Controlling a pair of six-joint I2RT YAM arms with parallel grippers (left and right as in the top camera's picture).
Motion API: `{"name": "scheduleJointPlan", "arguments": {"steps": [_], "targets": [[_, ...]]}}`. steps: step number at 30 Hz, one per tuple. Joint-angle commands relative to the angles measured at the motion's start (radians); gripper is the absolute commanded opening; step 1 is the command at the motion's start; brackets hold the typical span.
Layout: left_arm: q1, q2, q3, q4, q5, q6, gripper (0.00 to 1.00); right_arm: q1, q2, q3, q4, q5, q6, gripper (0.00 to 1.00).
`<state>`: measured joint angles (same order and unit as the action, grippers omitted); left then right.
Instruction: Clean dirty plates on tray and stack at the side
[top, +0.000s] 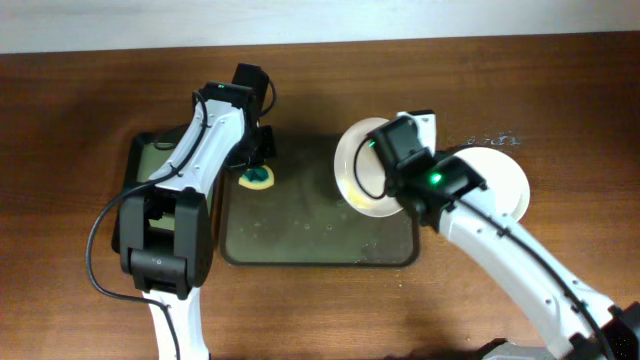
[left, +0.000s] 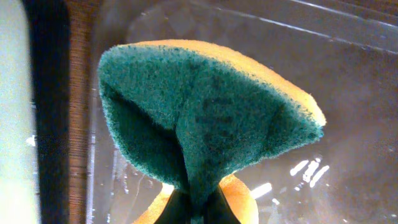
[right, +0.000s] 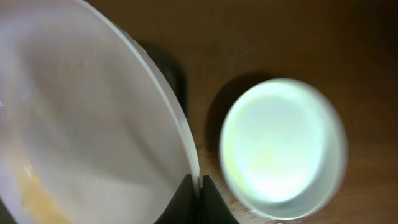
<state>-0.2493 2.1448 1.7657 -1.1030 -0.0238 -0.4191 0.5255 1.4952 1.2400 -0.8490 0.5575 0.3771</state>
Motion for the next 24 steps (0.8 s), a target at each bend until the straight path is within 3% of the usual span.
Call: {"name": "scheduleJointPlan", "arguments": {"steps": [1,5,8,18,24], "targets": [[-0.017,-0.042,0.02,-0.001,0.029,0.01,0.0,0.154,-0.031,0.021,-0.001,0.464,-0.006,0.04],[-0.031,-0.042,0.02,-0.001,0.033,0.025,0.0,0.325,-0.03,0.021,0.0,0.824,-0.006,0.04],[-0.032,-0.042,0.02,-0.001,0.032,0.024,0.0,0.381,-0.03,0.021,-0.001,0.945,-0.006,0.04],[-0.032,-0.042,0.02,0.002,0.032,0.024,0.0,0.389,-0.03,0.021,-0.001,0.922,-0.006,0.04],[-0.033,-0.042,0.02,0.002,0.032,0.024,0.0,0.376,-0.03,0.02,-0.034,0.63,0.04,0.04]]}}
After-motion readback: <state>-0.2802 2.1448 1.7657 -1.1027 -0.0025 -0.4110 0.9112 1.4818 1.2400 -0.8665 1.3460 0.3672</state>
